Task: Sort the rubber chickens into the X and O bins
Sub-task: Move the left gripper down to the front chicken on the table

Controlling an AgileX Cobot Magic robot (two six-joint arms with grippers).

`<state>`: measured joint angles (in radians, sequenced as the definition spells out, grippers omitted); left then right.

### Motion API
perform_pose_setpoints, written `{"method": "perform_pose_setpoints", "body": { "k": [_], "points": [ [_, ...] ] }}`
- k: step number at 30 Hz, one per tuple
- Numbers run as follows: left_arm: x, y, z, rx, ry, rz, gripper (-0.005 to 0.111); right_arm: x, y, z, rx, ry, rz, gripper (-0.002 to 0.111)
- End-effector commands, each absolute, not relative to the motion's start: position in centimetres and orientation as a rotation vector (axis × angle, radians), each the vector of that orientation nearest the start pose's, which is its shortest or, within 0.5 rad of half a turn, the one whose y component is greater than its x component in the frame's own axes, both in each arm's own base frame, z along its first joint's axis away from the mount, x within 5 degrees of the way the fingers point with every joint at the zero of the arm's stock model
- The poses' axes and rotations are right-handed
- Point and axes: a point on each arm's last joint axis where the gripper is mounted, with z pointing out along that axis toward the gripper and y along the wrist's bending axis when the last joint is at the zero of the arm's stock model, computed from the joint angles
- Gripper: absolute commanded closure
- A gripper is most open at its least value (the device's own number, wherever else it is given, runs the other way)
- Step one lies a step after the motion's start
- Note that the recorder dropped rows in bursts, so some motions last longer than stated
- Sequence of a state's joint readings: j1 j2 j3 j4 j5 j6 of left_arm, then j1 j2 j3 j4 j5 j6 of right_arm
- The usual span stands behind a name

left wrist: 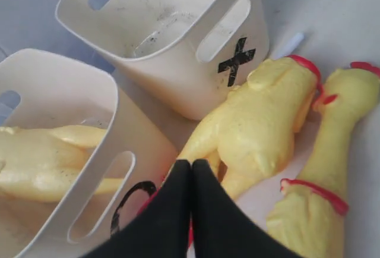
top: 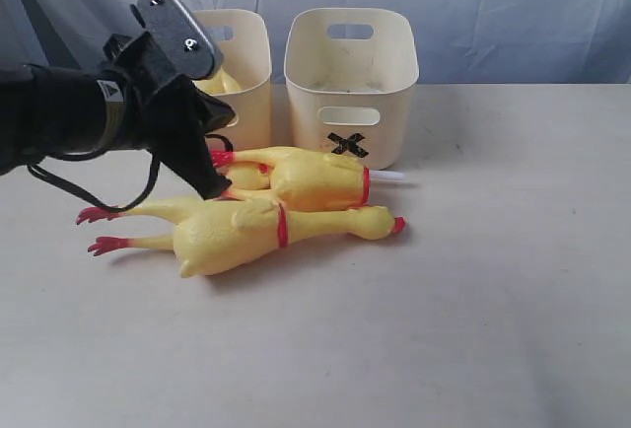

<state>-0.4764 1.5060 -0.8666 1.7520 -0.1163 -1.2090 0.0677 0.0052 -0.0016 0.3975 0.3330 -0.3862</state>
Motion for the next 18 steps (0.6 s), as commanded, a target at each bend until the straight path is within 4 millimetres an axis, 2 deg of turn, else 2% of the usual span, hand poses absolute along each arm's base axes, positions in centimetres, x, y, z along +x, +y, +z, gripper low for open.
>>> {"method": "perform_pose_setpoints", "body": {
  "k": [1,8,10,13,18],
  "points": [
    [26.9,-17.2,24.7,1.152,1.797,-0.110,0.107,5.3,1.5,18.6,-0.163,1.780,0.153,0.109],
    [25.2,-19.8,23.9,1.299,1.747,-0.277,0.107,5.3,1.5,18.6,-0.163,1.780,0.153,0.109],
    [25.2,-20.1,23.4,1.317,1.754,-0.273,0.105,5.3,1.5,18.6,-0.163,1.780,0.153,0.109],
    [25.4,-20.5,22.5,1.347,1.752,-0.190,0.093,5.3,1.5,18.6,-0.163,1.780,0.153,0.109],
    [25.4,-21.1,21.9,1.368,1.743,-0.096,0.065,5.3,1.5,18.6,-0.163,1.780,0.153,0.109]
  ]
}}
